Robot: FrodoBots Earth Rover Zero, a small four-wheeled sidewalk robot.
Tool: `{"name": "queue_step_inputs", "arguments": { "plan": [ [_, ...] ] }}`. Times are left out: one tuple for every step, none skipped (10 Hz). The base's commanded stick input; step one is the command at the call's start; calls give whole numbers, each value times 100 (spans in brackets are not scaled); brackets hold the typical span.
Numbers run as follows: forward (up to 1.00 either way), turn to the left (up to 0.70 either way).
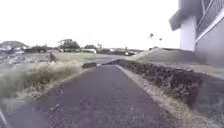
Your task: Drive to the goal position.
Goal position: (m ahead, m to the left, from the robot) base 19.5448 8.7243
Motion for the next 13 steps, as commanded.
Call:
{"name": "queue_step_inputs", "arguments": {
  "plan": [
    [70, 0],
    [70, 0],
    [70, 1],
    [70, 4],
    [70, 27],
    [70, 16],
    [70, 10],
    [70, 5],
    [70, 0],
    [70, 0],
    [70, 0],
    [70, 0],
    [70, 0]
  ]
}}
